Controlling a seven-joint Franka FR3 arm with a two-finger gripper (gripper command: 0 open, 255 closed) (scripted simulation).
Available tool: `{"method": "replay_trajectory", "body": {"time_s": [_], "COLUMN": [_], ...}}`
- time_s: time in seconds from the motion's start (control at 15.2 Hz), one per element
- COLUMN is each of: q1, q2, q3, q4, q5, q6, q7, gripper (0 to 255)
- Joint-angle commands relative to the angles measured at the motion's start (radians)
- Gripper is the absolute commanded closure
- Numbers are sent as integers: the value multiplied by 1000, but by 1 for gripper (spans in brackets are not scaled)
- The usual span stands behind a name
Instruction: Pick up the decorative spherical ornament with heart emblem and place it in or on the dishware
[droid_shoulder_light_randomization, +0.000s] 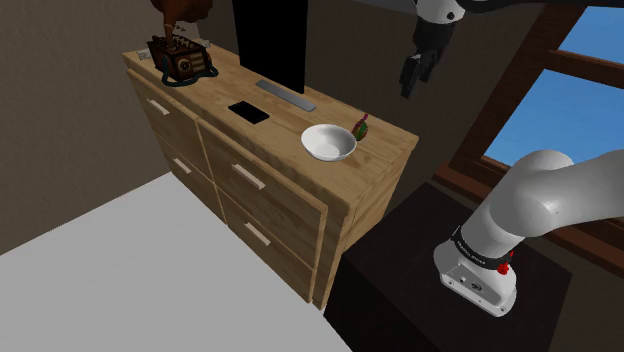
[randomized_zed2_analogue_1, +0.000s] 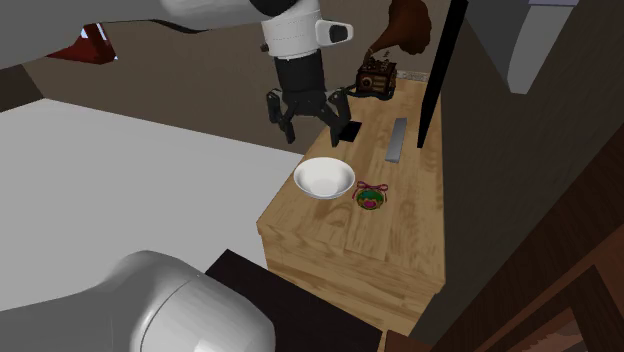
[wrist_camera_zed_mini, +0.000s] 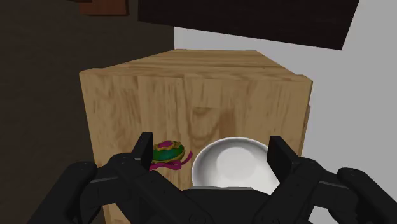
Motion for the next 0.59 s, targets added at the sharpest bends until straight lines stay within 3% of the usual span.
{"method": "replay_trajectory", "body": {"time_s": [0.0,0.53], "q1": [0,-118], "q2": [0,297], "q3": [0,50], "q4": [0,53], "q5": [0,61], "q6": [0,186], "q7": [0,378], "gripper": [0,0]}}
